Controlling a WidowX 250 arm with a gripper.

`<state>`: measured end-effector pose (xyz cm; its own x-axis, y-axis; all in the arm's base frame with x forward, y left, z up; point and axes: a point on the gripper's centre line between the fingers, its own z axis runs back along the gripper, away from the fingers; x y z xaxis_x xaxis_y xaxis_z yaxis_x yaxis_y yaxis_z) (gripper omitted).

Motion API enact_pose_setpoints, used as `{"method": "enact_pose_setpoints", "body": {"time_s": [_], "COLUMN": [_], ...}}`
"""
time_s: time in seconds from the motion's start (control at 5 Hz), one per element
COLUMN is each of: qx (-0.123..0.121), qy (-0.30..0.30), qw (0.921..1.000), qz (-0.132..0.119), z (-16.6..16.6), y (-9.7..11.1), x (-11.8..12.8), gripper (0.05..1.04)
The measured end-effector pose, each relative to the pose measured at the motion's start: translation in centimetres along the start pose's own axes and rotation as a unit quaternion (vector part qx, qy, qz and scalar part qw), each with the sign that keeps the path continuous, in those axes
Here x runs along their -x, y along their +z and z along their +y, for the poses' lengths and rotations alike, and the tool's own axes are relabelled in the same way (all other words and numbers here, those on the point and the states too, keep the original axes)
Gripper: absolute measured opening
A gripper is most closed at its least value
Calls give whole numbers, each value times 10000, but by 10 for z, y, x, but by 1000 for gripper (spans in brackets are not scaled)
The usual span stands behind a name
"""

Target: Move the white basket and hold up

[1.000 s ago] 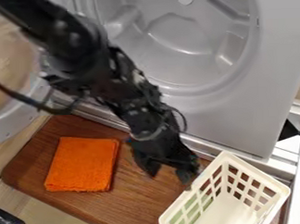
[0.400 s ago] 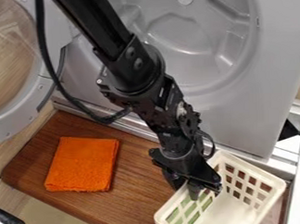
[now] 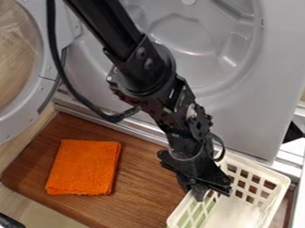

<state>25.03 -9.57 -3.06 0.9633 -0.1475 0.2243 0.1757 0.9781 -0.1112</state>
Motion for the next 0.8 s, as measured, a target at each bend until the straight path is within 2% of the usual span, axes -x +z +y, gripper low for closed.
{"method": "enact_pose_setpoints", "body": {"time_s": [0.2,0.4,0.6,0.8], "qx": [249,371,427,309], "qy": [-63,-23,7,195], "qw": [9996,9993,9986,9982], "qz": [84,-91,-308,-468], "z": [0,4,14,31], "y": [4,22,39,56], "x": [2,-1,-3,-7], "gripper": [96,88,86,86]}}
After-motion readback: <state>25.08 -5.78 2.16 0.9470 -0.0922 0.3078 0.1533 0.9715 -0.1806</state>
